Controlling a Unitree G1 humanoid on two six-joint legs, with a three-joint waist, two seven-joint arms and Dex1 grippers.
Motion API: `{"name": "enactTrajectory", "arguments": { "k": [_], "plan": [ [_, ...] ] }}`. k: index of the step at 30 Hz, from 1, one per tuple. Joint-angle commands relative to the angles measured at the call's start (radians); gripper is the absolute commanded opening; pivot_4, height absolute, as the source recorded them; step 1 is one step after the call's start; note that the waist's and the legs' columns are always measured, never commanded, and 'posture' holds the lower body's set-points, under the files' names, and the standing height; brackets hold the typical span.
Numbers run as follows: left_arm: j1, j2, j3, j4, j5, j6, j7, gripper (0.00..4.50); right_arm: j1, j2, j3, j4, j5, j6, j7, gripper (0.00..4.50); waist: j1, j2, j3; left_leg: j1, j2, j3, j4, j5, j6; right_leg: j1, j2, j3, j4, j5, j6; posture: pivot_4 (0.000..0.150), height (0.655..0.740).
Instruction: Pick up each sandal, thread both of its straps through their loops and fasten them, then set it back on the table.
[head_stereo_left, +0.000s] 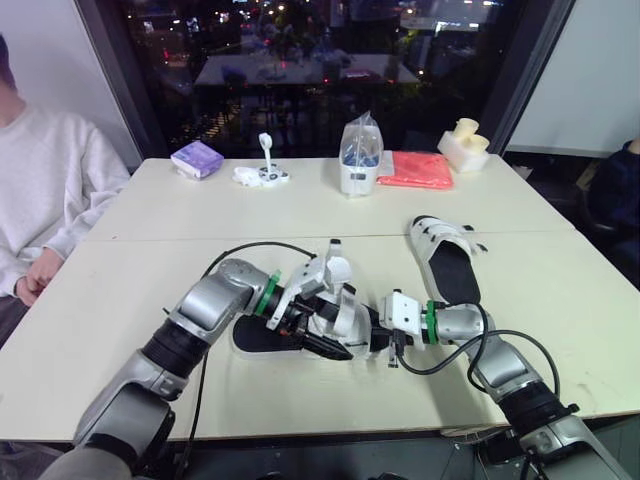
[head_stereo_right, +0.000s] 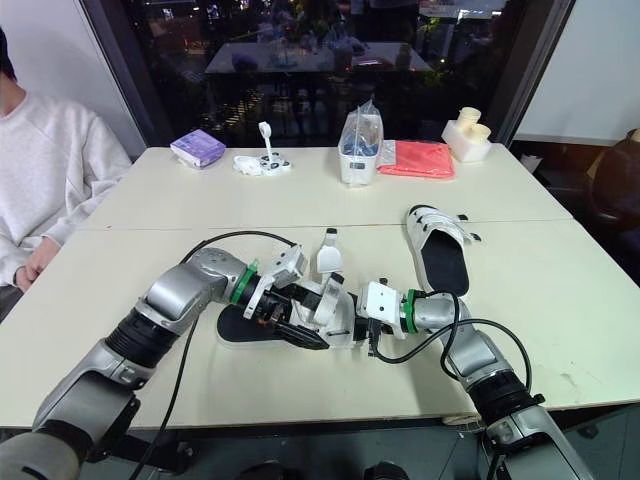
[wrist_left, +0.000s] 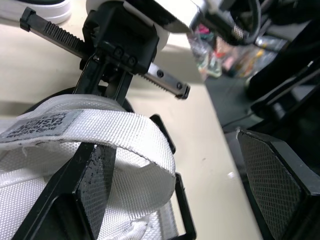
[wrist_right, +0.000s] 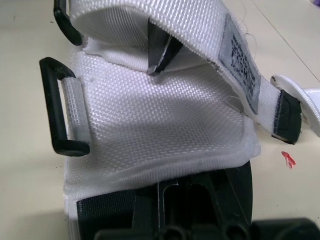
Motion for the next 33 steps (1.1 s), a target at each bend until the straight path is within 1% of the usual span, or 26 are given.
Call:
{"name": "enactTrajectory", "arguments": {
  "k": [1, 3, 6, 9, 10, 11, 14, 17, 19, 21, 23, 25, 29, 31, 33],
  "plan": [
    [0.008, -0.008, 0.001, 0.013, 0.027, -0.006, 0.028, 3.68, 0.017, -0.005, 0.022, 0.053, -0.047, 0.032, -0.009, 0.0, 0.0, 0.0, 0.0, 0.0, 0.0, 0.0, 0.0, 0.0, 0.0, 0.0, 0.0, 0.0, 0.0, 0.0, 0.0, 0.15, 0.74],
    [0.015, -0.017, 0.007, 0.016, 0.035, -0.023, 0.039, 3.1, 0.016, -0.005, 0.022, 0.054, -0.047, 0.031, -0.009, 0.0, 0.0, 0.0, 0.0, 0.0, 0.0, 0.0, 0.0, 0.0, 0.001, 0.0, 0.0, 0.0, 0.0, 0.0, 0.0, 0.15, 0.74],
    [0.033, -0.03, 0.02, 0.016, 0.041, -0.076, 0.049, 1.67, 0.013, -0.004, 0.024, 0.056, -0.047, 0.031, -0.008, 0.0, 0.001, 0.0, 0.0, 0.0, 0.0, 0.0, 0.0, 0.0, 0.001, 0.0, 0.0, 0.0, 0.0, 0.0, 0.0, 0.15, 0.74],
    [0.059, -0.041, 0.035, 0.022, 0.059, -0.19, 0.052, 0.22, 0.011, -0.005, 0.024, 0.058, -0.046, 0.029, -0.007, 0.0, 0.001, 0.0, 0.0, 0.0, 0.0, 0.0, 0.0, 0.0, 0.001, 0.0, 0.0, 0.0, 0.0, 0.0, 0.0, 0.15, 0.74],
    [0.066, -0.042, 0.037, 0.025, 0.065, -0.226, 0.05, 0.1, 0.01, -0.005, 0.024, 0.059, -0.046, 0.029, -0.007, 0.0, 0.001, 0.0, 0.0, 0.0, 0.0, 0.0, 0.0, 0.0, 0.001, 0.0, 0.0, 0.0, 0.0, 0.0, 0.0, 0.15, 0.74],
    [0.076, -0.041, 0.039, 0.027, 0.072, -0.271, 0.045, 0.1, 0.01, -0.005, 0.024, 0.059, -0.046, 0.029, -0.006, 0.0, 0.001, 0.0, 0.0, 0.0, 0.0, 0.0, 0.0, 0.0, 0.001, 0.0, 0.0, 0.0, 0.0, 0.0, 0.0, 0.15, 0.74],
    [0.116, -0.047, 0.053, 0.04, 0.101, -0.489, 0.037, 0.1, 0.009, -0.004, 0.026, 0.06, -0.047, 0.029, -0.005, 0.0, 0.0, 0.0, 0.0, 0.0, 0.0, 0.0, 0.0, 0.0, 0.001, -0.001, -0.001, 0.0, 0.0, 0.0, 0.0, 0.15, 0.74],
    [0.142, -0.054, 0.052, 0.103, 0.172, -0.786, 0.051, 0.1, 0.009, -0.002, 0.028, 0.06, -0.047, 0.028, -0.005, 0.0, 0.001, 0.0, 0.0, 0.0, 0.0, 0.0, 0.0, 0.0, 0.001, -0.003, -0.002, -0.001, 0.0, 0.0, 0.0, 0.15, 0.74],
    [0.142, -0.051, 0.047, 0.185, 0.232, -1.041, 0.064, 0.1, 0.007, -0.001, 0.028, 0.061, -0.047, 0.027, -0.004, 0.0, 0.001, 0.0, 0.0, 0.0, 0.0, 0.0, -0.001, -0.001, -0.001, -0.003, -0.002, -0.001, -0.001, 0.001, -0.001, 0.15, 0.74],
    [0.131, -0.049, 0.042, 0.272, 0.282, -1.258, 0.083, 0.1, 0.005, 0.0, 0.03, 0.064, -0.048, 0.025, -0.003, 0.0, 0.001, 0.0, 0.0, 0.0, 0.0, 0.0, -0.001, -0.001, -0.001, -0.003, -0.003, -0.002, -0.001, 0.001, -0.001, 0.15, 0.74],
    [0.103, -0.038, 0.034, 0.38, 0.372, -1.511, 0.144, 0.1, 0.002, 0.001, 0.031, 0.067, -0.048, 0.023, -0.002, 0.0, 0.001, 0.0, 0.0, 0.001, 0.0, 0.0, -0.001, -0.001, -0.001, -0.003, -0.003, -0.002, -0.001, 0.001, -0.001, 0.15, 0.74],
    [0.072, -0.032, 0.037, 0.481, 0.461, -1.708, 0.223, 0.1, -0.002, 0.001, 0.033, 0.071, -0.048, 0.021, -0.002, 0.0, 0.001, 0.0, 0.0, 0.001, 0.0, 0.0, -0.001, -0.002, 0.0, -0.003, -0.003, -0.002, -0.002, 0.002, -0.002, 0.15, 0.74],
    [0.022, -0.034, 0.059, 0.605, 0.625, -1.93, 0.391, 0.1, -0.006, 0.002, 0.035, 0.076, -0.048, 0.018, 0.0, 0.0, 0.001, 0.0, 0.0, 0.001, 0.0, 0.0, -0.002, -0.005, 0.005, -0.003, -0.004, -0.003, -0.002, 0.002, -0.001, 0.15, 0.74],
    [0.007, -0.039, 0.071, 0.636, 0.695, -1.986, 0.471, 0.1, -0.009, 0.002, 0.037, 0.081, -0.047, 0.015, 0.001, 0.0, 0.001, 0.0, 0.0, 0.001, 0.0, 0.0, -0.002, -0.005, 0.005, -0.003, -0.003, -0.003, -0.002, 0.002, -0.001, 0.15, 0.74],
    [-0.003, -0.04, 0.067, 0.659, 0.749, -1.995, 0.532, 0.1, -0.012, 0.002, 0.037, 0.087, -0.047, 0.012, 0.001, 0.0, 0.003, 0.0, -0.001, 0.001, 0.0, 0.0, -0.002, -0.005, 0.006, -0.003, -0.003, -0.003, -0.001, 0.002, -0.001, 0.15, 0.74]
  ]
}}
